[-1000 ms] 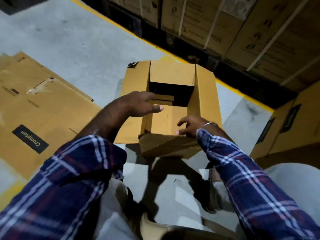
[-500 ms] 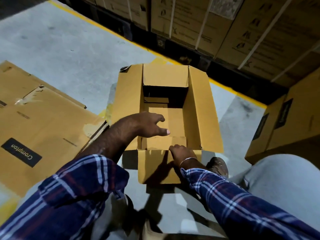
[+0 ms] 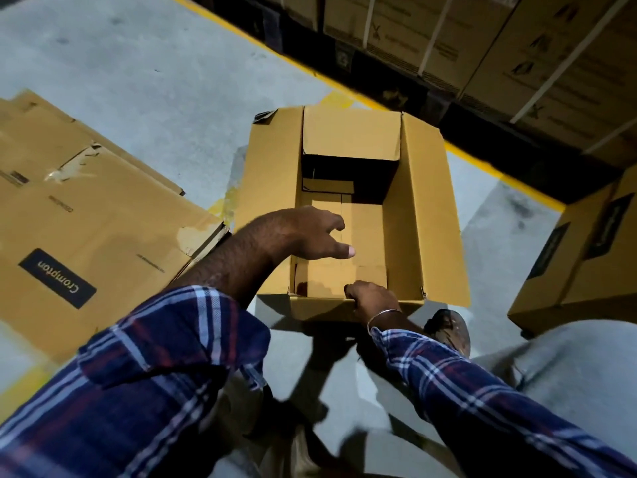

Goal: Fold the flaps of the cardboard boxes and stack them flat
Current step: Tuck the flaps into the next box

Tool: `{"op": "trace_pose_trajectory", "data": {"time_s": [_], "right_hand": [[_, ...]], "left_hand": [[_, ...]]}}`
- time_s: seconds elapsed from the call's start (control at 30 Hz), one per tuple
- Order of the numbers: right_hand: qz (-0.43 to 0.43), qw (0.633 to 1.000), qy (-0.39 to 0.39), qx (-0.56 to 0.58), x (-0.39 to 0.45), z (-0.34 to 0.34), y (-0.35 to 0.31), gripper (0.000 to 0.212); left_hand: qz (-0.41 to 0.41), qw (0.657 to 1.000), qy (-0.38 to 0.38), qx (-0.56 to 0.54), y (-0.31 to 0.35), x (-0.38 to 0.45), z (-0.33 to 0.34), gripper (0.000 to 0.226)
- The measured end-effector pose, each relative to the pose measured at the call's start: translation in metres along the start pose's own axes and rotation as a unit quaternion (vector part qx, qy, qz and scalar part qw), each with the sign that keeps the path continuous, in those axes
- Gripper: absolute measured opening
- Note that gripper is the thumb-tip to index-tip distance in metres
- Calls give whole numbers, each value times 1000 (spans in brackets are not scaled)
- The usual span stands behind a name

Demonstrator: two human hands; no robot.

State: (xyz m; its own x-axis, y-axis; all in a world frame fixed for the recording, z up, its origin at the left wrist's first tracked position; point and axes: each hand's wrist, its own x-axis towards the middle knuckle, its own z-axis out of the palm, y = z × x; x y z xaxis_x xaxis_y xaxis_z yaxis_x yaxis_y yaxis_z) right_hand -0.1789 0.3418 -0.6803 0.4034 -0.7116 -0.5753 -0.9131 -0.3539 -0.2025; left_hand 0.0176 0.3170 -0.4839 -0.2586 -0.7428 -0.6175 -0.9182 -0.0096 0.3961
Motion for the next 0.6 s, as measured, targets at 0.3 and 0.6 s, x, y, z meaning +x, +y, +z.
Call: {"op": "trace_pose_trajectory", "data": {"time_s": [0.3,0.6], "right_hand": [[-8,981,-189,-44,-28,-10,-18,39],[37,963,-91,253,51,-65,2,47]], "left_hand": [[6,1000,2,-7,1,-5,-1,73],[-7,999,35,-8,-17,-4,-24,76]]}}
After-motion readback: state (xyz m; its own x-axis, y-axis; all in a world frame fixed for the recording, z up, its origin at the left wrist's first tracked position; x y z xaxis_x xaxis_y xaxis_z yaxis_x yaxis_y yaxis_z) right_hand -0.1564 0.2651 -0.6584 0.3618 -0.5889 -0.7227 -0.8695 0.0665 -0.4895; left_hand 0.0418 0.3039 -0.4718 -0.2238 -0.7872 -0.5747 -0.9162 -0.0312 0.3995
